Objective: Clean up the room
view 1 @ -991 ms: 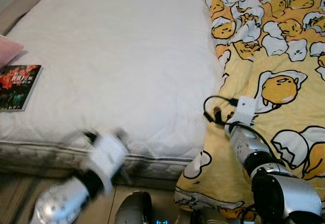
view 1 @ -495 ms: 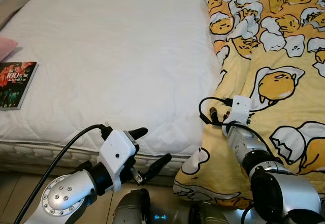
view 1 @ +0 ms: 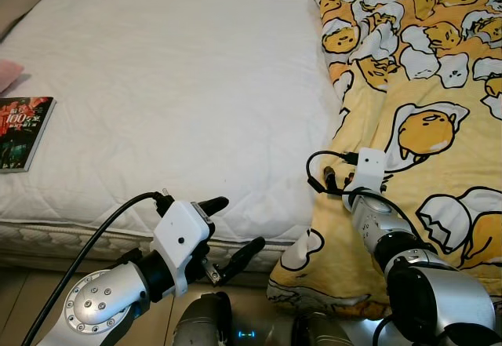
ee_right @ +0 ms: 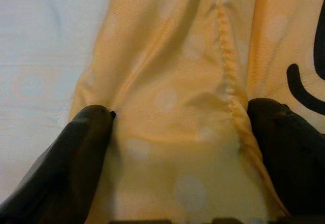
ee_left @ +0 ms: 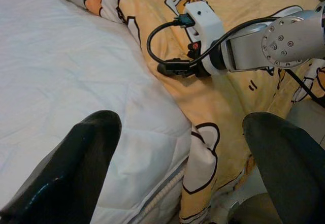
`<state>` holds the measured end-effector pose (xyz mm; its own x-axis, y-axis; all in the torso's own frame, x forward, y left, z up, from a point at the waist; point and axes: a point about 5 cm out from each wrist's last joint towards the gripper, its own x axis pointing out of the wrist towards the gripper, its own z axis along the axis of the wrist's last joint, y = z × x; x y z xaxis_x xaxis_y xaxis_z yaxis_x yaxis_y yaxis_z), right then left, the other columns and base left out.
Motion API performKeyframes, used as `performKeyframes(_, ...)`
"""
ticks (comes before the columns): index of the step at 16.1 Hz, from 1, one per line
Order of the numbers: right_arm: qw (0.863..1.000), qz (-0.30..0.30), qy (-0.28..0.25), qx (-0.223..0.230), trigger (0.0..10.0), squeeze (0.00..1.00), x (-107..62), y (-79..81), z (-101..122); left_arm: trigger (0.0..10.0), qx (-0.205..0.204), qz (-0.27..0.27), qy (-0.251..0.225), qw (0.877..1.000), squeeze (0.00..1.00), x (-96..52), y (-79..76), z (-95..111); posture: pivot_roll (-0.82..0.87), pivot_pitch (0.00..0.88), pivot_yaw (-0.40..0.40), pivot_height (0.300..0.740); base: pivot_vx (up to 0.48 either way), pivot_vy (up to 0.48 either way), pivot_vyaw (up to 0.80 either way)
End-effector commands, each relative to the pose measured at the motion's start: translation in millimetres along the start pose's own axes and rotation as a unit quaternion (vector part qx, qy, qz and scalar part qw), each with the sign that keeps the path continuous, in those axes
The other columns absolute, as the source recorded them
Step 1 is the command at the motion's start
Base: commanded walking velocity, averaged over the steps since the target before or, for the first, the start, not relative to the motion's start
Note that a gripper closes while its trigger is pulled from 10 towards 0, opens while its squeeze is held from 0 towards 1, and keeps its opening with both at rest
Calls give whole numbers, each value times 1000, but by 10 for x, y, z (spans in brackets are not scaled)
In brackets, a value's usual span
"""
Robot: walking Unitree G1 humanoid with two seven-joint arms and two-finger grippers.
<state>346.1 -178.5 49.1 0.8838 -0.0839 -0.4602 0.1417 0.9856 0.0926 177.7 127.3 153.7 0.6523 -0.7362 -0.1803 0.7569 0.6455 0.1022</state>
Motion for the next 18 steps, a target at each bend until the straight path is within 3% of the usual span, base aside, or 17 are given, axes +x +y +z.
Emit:
performKeyframes(1, 999, 0, 37, 5, 10000, 1000, -21, 6, -171, 10000, -2, -8, 3, 1000, 0, -6, -25, -10, 179, 222, 22, 714, 0, 0, 0)
performKeyframes(5, 999, 2, 37, 4, 10000, 1000, -20, 11, -169, 10000, -3, -18, -5, 1000, 0, 3, -24, 11, 178, 222, 22, 714, 0, 0, 0)
performKeyframes(6, 987, 158, 40, -18, 10000, 1000, -108, 757, -309, 10000, -1, -11, -26, 1000, 0, 198, 48, 73, 132, 195, 17, 714, 0, 0, 0)
performKeyframes(13, 988, 145, 43, -12, 10000, 1000, -106, 739, -321, 10000, 2, -11, -18, 1000, 0, 209, 77, 22, 128, 189, 16, 714, 0, 0, 0)
performKeyframes(18, 972, 222, 65, -27, 10000, 1000, -236, 1082, -530, 10000, 0, -12, -10, 1000, 0, 182, 60, -29, 128, 190, 13, 714, 0, 0, 0)
